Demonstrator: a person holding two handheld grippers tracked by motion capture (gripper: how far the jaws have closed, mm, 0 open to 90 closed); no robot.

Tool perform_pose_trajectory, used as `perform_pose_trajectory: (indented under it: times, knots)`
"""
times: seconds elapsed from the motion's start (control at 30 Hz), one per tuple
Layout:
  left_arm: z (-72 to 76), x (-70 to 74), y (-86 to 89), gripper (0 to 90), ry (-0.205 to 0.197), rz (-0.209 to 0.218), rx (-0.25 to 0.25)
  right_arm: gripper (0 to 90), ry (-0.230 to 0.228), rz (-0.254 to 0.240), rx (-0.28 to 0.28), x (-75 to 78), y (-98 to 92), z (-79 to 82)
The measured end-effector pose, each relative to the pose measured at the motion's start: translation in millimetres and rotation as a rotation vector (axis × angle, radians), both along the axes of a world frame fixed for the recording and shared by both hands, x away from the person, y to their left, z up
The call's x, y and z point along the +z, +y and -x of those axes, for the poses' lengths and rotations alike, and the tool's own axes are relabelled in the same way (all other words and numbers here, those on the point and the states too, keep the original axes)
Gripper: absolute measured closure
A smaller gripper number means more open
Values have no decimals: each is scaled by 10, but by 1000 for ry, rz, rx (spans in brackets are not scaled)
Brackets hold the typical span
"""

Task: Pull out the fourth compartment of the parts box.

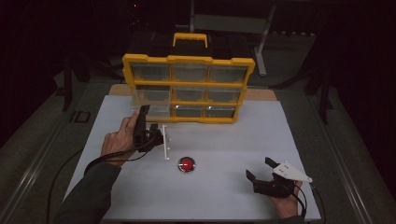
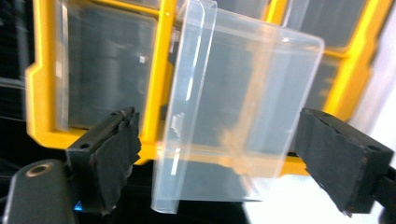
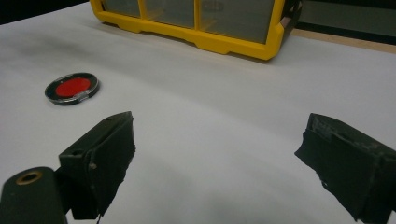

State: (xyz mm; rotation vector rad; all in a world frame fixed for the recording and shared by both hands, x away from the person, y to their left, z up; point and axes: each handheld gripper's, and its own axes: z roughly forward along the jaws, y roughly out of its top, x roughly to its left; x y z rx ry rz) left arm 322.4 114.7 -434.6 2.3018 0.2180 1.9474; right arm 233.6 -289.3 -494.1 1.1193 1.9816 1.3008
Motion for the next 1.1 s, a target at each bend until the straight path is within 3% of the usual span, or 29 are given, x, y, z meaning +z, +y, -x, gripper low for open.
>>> perform_pose_trajectory:
  times: [0.07,0.2,0.47,0.7,0.87,0.97,1.07,1.1]
  knots:
    - [15,36,20,99,59,66,-4,94,1,-1,-1,0,0,0]
    - [43,98,66,48,136,185,-20,95,0,-1,1,0,-1,1]
    - [77,195,202,2,254,407,-40,94,1,-1,4,-2,4,0]
    - [132,106,239,0,353,554,-53,95,0,0,10,-3,14,1]
    - [144,76,336,0,437,737,-72,95,3,-3,7,-3,10,1]
    - [143,66,425,0,465,847,-82,95,-2,-3,6,-3,5,0]
    - [133,38,526,0,501,944,-86,95,-2,-4,6,-2,4,-1]
    - [133,38,526,1,501,944,-86,95,-2,-4,6,-2,4,-1]
